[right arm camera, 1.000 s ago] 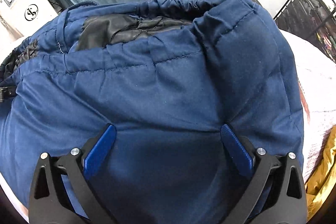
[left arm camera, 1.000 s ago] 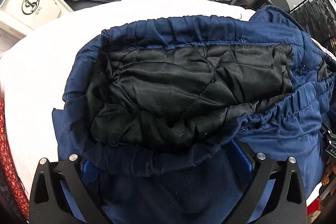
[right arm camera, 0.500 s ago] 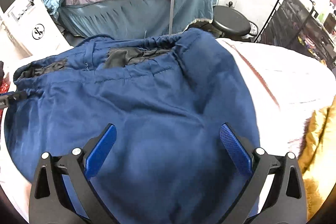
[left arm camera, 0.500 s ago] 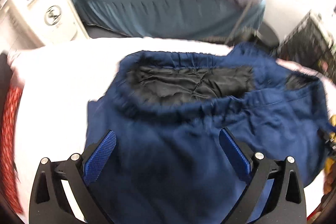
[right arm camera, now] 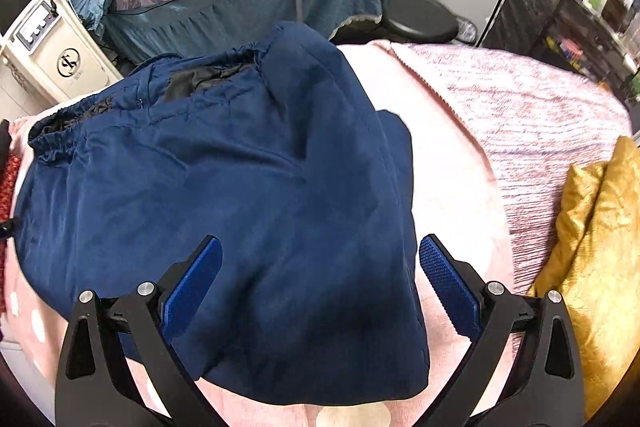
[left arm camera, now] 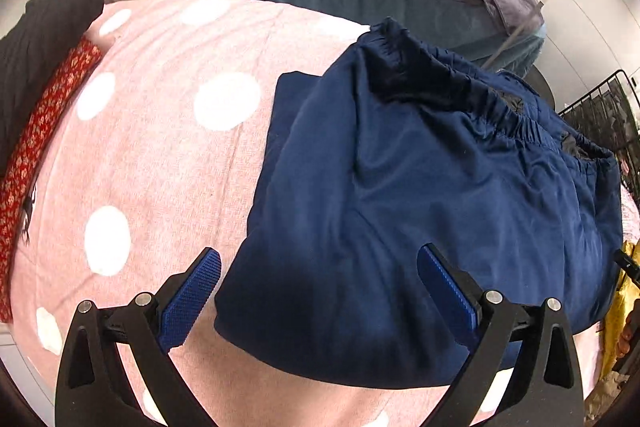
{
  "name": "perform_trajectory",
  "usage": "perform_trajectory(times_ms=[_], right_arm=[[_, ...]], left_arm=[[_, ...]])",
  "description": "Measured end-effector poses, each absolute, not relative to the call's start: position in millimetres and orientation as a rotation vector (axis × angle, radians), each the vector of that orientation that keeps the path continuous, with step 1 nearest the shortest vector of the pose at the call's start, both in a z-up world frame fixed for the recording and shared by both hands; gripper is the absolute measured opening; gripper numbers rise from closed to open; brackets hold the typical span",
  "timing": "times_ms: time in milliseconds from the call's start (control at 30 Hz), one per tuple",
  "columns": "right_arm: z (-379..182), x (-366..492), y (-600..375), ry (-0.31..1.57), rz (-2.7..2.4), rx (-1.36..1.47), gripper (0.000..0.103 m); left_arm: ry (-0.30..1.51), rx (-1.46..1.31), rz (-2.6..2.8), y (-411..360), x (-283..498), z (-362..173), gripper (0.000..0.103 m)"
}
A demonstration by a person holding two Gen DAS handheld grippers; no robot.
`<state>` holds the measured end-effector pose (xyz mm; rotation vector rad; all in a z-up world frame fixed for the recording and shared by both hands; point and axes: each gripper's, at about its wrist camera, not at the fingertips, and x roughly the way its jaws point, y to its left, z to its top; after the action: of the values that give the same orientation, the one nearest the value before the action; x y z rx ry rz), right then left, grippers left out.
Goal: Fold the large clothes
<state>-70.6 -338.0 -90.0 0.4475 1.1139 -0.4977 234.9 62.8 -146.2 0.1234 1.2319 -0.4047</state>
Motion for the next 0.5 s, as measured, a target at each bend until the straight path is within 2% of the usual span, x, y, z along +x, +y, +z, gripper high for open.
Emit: perform_trajectory(times_ms=[167,500], right_arm=[[-104.8,-74.7,-362.0,1.142,-0.441,0.545,0.097],[-162.8,-122.0,-432.8,1.106,-0.373,1.058,0.097]], left_arm=[[1.253,0.113,-0.453,63.1,242.8,-149.4,0.097],[1.381,0.03,-0.459,80.4,272.5,-180.3,0.097]])
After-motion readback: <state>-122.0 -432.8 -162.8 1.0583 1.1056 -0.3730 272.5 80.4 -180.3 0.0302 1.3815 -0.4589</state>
